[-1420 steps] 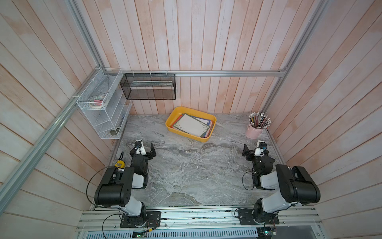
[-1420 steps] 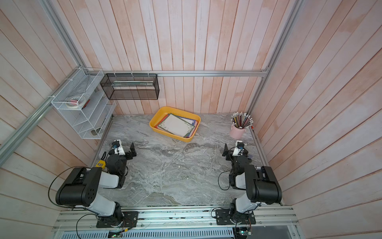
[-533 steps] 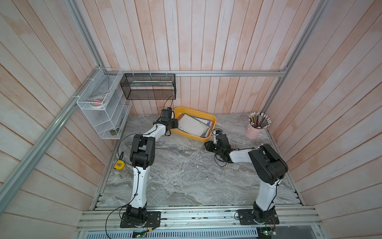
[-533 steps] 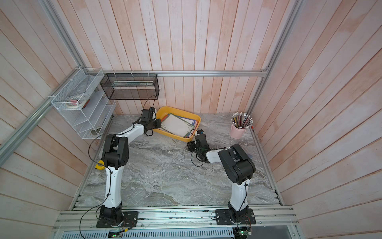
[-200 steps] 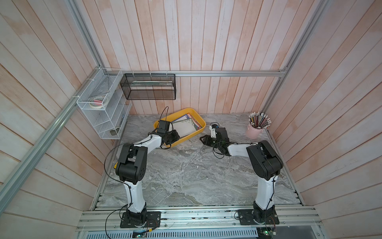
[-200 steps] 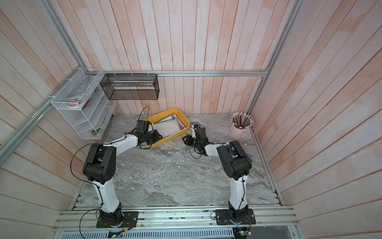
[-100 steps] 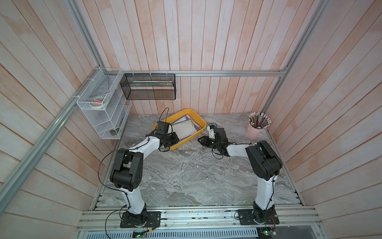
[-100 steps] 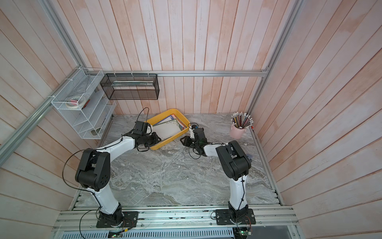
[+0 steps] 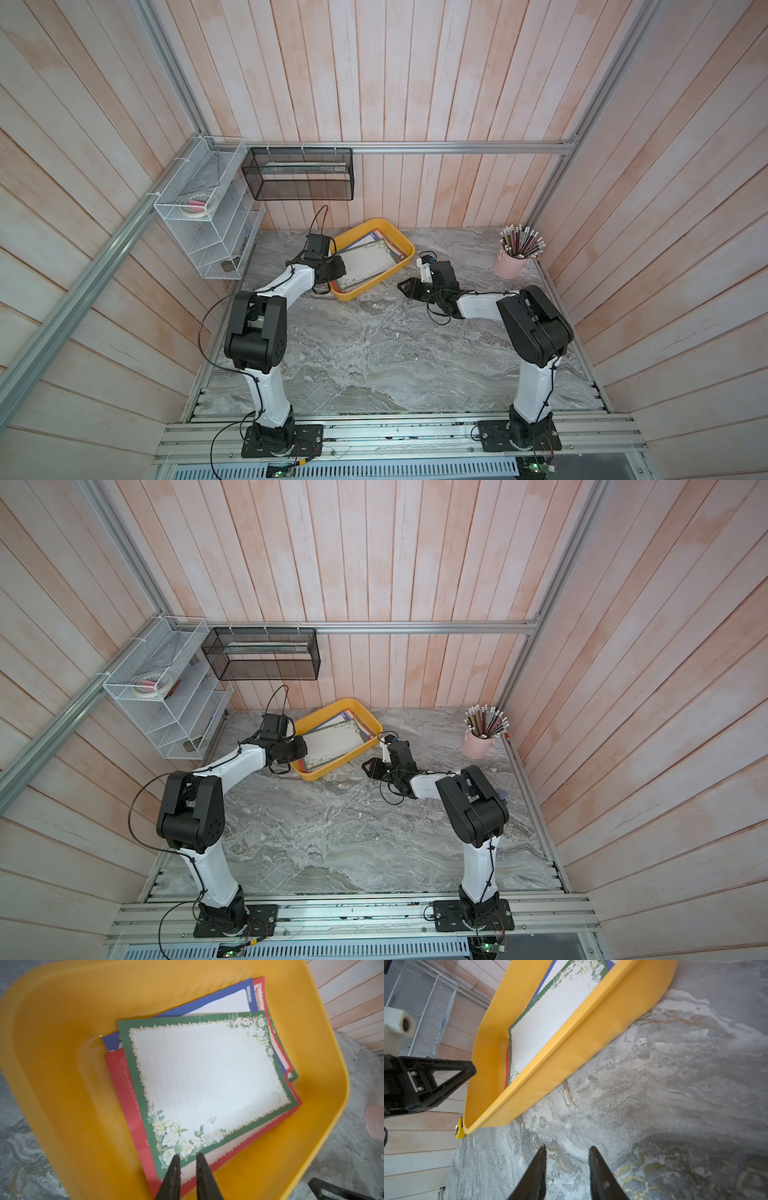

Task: Take out the stationery paper from the storage box
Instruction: Move the storage box to the center of the board.

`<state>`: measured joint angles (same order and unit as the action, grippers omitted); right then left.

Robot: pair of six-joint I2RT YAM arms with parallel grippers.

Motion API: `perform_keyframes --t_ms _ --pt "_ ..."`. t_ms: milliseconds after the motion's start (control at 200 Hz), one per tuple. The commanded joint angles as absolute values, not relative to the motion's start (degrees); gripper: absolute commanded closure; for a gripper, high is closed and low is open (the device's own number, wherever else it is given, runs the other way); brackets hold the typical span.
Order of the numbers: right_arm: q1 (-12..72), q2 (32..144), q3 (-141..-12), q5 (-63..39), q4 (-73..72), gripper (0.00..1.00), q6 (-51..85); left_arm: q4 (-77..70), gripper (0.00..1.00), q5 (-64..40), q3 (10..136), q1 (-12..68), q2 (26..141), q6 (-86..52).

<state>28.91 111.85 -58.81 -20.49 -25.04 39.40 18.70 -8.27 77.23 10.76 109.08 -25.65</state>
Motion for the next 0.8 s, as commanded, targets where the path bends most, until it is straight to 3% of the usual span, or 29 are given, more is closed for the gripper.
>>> perform_keyframes --t_ms 0,415,795 --pt "29.2 113.1 -60.3 -19.1 -24.9 0.63 39.0 18.9 0.82 -7.4 77.4 10.9 109.9 -24.9" --pt "29.0 119.1 -66.5 -21.7 -24.8 0.63 40.3 18.3 0.82 -10.6 66.2 12.7 102.5 -29.2" --pt "29.8 117.5 -65.5 -23.0 -22.6 0.63 40.0 16.5 0.82 -14.8 55.4 15.8 92.8 -34.5"
